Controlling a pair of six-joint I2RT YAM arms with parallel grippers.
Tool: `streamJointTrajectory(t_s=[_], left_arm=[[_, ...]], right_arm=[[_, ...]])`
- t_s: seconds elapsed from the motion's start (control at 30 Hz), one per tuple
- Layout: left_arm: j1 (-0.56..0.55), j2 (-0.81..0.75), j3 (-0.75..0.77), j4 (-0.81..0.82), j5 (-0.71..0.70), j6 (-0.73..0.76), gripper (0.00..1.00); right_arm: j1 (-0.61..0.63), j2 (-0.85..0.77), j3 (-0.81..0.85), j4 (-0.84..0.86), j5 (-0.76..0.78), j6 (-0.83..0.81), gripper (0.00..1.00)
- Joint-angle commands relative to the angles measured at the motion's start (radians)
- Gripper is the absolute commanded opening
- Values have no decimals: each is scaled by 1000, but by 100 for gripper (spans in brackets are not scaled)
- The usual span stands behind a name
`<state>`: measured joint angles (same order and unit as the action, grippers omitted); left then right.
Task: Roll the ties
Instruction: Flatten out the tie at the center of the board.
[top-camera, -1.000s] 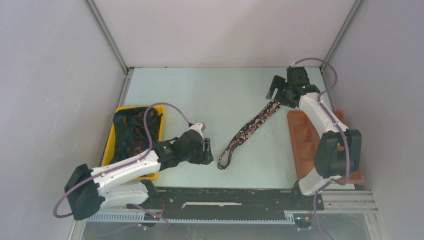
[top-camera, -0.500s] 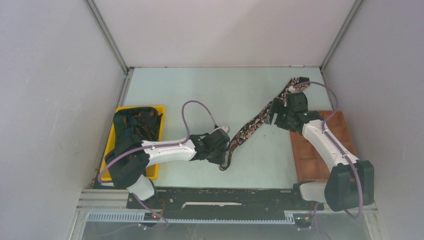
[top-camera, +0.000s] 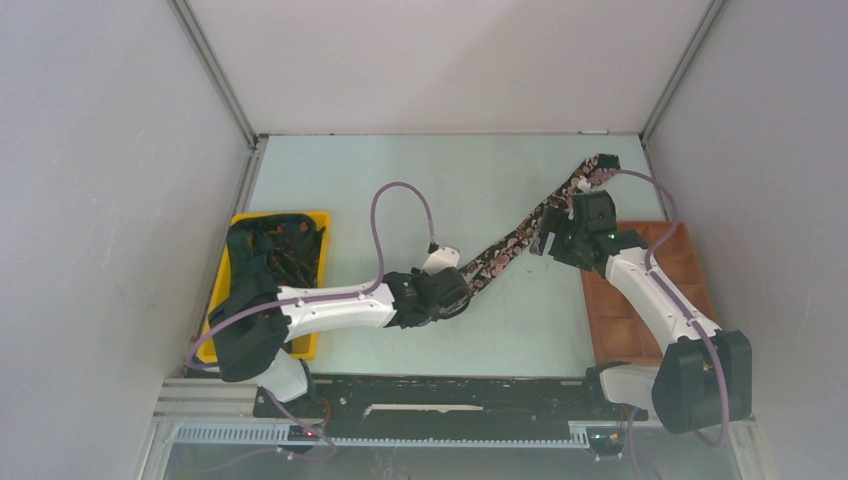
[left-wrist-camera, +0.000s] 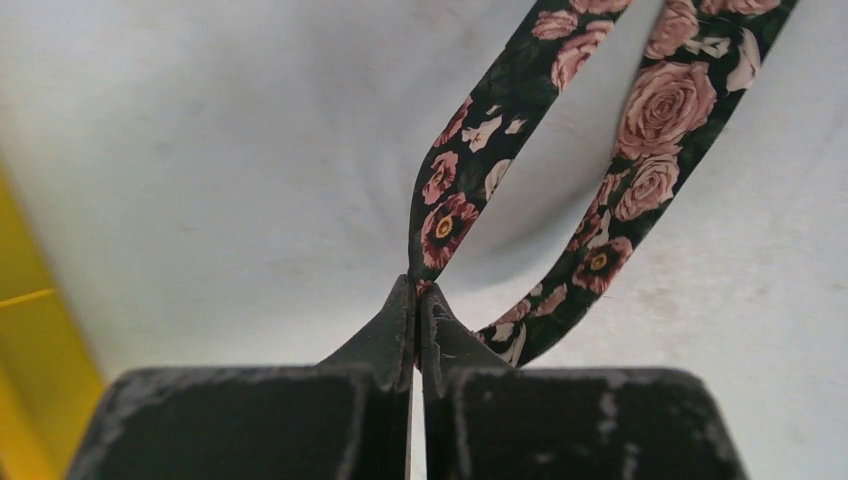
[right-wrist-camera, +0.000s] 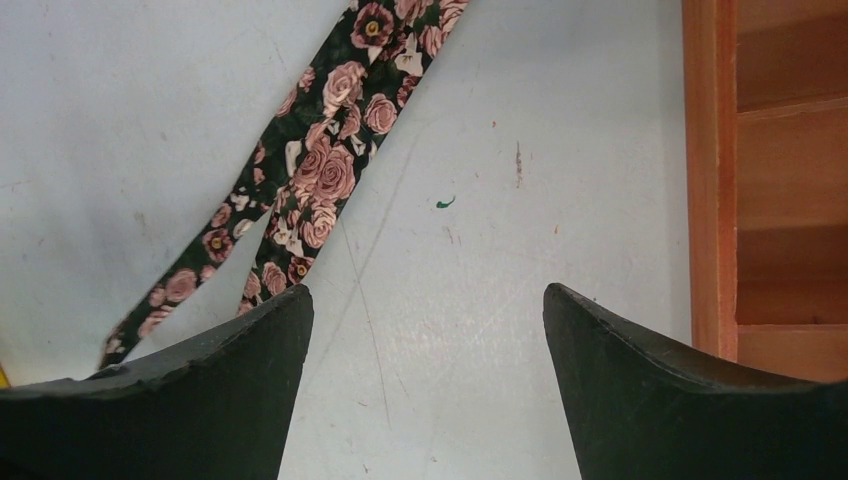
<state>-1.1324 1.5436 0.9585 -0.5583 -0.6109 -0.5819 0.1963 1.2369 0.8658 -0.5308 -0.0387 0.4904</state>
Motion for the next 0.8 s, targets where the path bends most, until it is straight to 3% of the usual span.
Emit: streamJointTrajectory(t_s=[0.0,0.23,0.43,0.63,0.77], left_arm=[[-55,-34,-22,-77,-282,1,0],[-187,41,-72,-97,-276,-157,3],[-285,79,-46,-126,-248,-208,39],[-294,-42,-29,-96,-67,-64,63],[-278,-154,-6,-63,35,30,71]], right_arm=[[13,-34,-24,53,-14,25,87],[40,-48,-73,72,-17,43,87],[96,-26,-127,122,-38,72,85],[118,-2,-163,155,-40,89,82],[112,-40,-163,145,-14,84,81]])
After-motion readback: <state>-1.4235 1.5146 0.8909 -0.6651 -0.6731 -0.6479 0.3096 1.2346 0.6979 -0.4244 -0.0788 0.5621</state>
